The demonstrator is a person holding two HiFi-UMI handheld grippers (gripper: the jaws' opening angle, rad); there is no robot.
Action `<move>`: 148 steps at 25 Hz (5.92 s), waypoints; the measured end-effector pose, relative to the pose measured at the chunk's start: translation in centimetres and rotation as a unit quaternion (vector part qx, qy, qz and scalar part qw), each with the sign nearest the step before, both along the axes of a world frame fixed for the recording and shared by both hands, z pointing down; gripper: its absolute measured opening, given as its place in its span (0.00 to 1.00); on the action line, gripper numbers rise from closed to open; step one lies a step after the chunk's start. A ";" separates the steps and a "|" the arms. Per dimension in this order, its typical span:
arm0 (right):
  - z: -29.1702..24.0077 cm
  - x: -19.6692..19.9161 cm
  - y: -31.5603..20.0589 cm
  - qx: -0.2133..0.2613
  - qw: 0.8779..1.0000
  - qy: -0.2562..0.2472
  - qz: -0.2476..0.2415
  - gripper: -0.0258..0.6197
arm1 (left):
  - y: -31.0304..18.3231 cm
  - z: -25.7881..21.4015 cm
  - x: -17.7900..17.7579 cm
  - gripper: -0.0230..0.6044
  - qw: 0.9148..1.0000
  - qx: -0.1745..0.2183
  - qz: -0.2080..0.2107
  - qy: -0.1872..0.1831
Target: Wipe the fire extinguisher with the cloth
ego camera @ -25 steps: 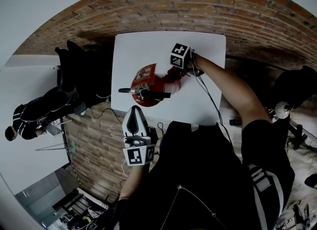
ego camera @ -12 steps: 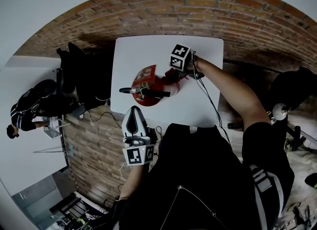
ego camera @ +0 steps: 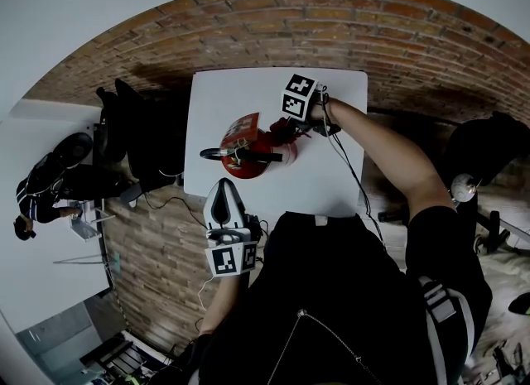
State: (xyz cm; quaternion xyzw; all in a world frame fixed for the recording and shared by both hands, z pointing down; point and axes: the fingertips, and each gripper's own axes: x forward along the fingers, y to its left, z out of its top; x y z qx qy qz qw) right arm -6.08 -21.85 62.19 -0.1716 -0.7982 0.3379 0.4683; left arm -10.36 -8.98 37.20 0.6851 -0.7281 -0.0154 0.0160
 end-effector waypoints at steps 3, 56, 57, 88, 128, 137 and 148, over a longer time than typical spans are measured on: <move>-1.3 0.0 0.0 -0.003 1.000 -0.009 0.001 0.20 | 0.1 0.1 0.0 0.05 1.000 -0.006 -0.003 0.006; -17.3 4.3 0.6 -0.113 0.945 -0.285 0.115 0.20 | 0.6 1.1 1.3 0.05 1.000 -0.025 0.015 0.007; -16.6 4.6 0.2 -0.115 0.944 -0.282 0.125 0.20 | 0.5 1.2 1.3 0.05 0.999 -0.029 0.014 0.009; 12.9 4.4 -0.3 -0.115 0.971 -0.028 0.209 0.20 | -0.2 5.1 1.6 0.05 0.995 -0.087 0.033 0.019; 17.0 1.4 1.3 -0.120 0.969 0.036 0.211 0.20 | 1.9 5.7 -0.7 0.05 0.996 -0.079 0.029 0.009; 13.9 1.9 1.5 -0.144 0.963 0.011 0.226 0.20 | 1.9 5.1 0.0 0.05 0.997 -0.067 0.036 0.009; 10.6 2.1 1.8 -0.141 0.965 -0.005 0.222 0.20 | 1.9 4.1 0.5 0.05 0.998 -0.053 0.040 0.008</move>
